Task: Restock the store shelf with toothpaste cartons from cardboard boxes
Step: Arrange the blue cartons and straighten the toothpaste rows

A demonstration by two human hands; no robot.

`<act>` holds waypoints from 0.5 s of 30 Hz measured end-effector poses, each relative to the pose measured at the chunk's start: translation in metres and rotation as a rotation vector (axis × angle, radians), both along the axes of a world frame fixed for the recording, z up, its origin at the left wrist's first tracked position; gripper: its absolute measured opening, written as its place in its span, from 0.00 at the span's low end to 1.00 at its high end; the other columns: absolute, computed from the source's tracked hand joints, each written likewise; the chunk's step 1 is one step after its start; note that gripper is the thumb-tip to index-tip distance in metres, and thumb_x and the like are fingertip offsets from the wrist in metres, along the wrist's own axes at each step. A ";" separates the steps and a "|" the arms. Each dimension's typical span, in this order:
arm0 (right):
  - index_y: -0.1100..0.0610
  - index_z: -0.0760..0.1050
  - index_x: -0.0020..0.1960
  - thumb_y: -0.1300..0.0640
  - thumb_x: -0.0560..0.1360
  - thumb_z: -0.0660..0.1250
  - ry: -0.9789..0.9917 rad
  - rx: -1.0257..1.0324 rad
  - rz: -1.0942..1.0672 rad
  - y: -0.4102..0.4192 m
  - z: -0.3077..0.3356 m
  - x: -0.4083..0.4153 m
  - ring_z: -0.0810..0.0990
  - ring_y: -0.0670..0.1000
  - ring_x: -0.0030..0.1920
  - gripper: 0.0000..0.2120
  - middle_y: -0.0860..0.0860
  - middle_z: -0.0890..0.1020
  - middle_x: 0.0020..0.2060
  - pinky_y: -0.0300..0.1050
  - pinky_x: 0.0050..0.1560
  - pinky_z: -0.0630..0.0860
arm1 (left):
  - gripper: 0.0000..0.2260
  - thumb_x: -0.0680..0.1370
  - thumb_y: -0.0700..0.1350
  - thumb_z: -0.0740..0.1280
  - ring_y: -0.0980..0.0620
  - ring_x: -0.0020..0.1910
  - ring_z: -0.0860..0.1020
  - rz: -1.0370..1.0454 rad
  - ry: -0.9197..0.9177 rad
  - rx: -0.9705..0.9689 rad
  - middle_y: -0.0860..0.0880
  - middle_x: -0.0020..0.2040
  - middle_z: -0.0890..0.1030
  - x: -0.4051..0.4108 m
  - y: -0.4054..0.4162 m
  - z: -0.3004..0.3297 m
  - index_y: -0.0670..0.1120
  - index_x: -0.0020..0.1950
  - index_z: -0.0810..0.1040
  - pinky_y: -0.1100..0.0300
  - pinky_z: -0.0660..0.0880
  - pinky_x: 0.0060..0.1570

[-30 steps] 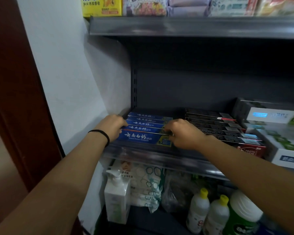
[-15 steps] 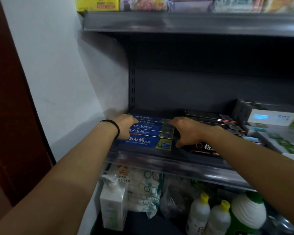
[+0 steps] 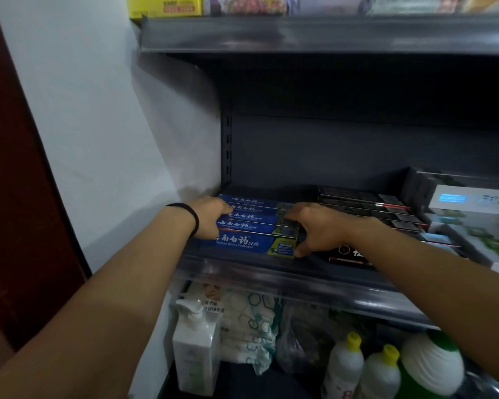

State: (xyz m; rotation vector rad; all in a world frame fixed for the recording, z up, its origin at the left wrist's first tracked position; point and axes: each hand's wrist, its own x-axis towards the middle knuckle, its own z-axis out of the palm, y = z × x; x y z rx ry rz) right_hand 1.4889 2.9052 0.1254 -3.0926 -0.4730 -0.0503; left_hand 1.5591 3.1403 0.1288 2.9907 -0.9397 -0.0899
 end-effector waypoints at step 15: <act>0.56 0.73 0.66 0.57 0.69 0.74 0.010 -0.112 -0.012 -0.009 0.018 0.006 0.74 0.53 0.59 0.26 0.53 0.75 0.60 0.49 0.60 0.74 | 0.24 0.73 0.33 0.64 0.46 0.62 0.73 0.018 -0.001 -0.024 0.46 0.67 0.74 0.011 0.007 0.011 0.46 0.68 0.72 0.52 0.71 0.63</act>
